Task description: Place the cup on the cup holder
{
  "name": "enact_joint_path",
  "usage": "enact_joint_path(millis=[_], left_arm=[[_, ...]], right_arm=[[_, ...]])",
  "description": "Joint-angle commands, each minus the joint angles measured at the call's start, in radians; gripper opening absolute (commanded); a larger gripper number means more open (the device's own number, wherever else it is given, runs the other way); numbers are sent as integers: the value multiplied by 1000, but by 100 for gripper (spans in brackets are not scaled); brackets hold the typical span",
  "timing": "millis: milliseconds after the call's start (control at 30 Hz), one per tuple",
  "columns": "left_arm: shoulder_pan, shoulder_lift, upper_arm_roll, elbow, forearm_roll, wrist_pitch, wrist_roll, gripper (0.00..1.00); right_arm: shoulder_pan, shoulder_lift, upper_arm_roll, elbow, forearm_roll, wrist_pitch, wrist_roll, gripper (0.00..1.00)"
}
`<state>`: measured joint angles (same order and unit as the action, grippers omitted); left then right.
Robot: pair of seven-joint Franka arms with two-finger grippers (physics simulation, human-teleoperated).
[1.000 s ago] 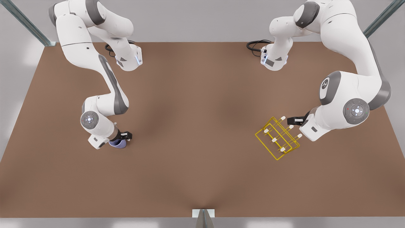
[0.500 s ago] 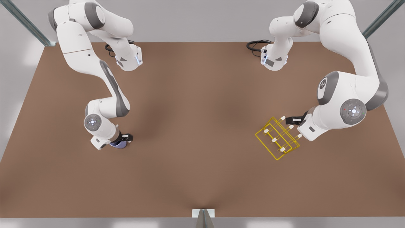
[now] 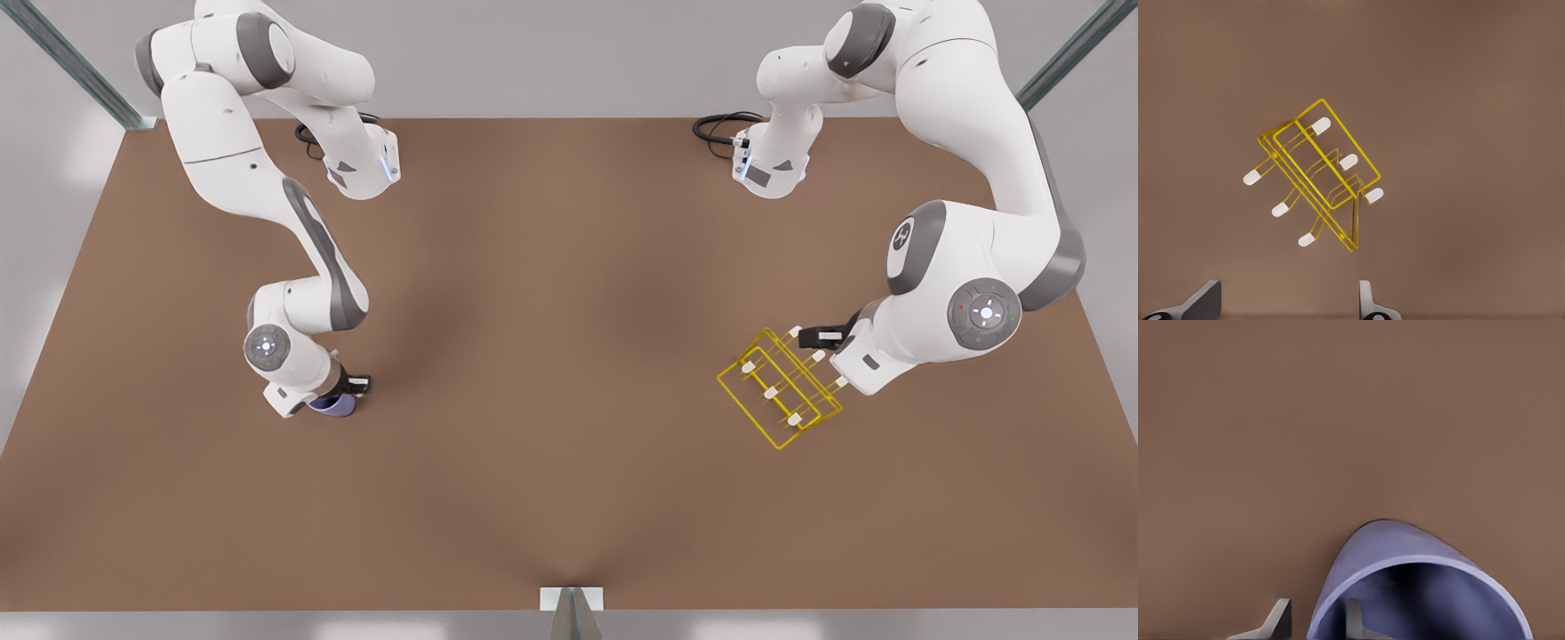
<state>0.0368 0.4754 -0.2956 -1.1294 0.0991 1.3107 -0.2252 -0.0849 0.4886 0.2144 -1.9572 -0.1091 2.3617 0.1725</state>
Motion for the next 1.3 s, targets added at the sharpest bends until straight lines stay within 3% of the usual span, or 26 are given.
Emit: enact_joint_path(millis=[0, 233, 367, 533, 633, 767, 933, 1100, 1167, 1267], left_arm=[[0, -1, 0, 0, 1, -1, -5, 100], [0, -1, 0, 0, 1, -1, -5, 100], [0, -1, 0, 0, 1, -1, -5, 100], [-1, -1, 0, 0, 1, -1, -8, 100], [-3, -1, 0, -1, 1, -1, -8, 100], [-1, -1, 0, -1, 1, -2, -8, 100], [-3, -1, 0, -1, 1, -2, -10, 100], [-8, 0, 0, -1, 1, -2, -28, 100], [-8, -1, 0, -1, 1, -2, -28, 100], [-9, -1, 0, -1, 1, -2, -28, 100]], right_arm=[[-7, 1, 3, 0, -43, 2, 44, 21], [-22, -8, 23, -3, -43, 2, 45, 21], [-92, -59, 100, -28, -41, -27, 44, 21], [-92, -134, 137, -26, -27, -119, 48, 21], [-61, -128, 183, -17, 81, -131, 70, 21], [98, -97, 168, 52, 267, -124, 99, 21], [243, 179, 178, 481, 500, -70, 258, 21], [212, 515, 465, 802, 513, 22, 245, 21], [254, 603, 496, 865, 511, 25, 245, 21], [290, 765, 638, 1005, 434, 27, 249, 21]])
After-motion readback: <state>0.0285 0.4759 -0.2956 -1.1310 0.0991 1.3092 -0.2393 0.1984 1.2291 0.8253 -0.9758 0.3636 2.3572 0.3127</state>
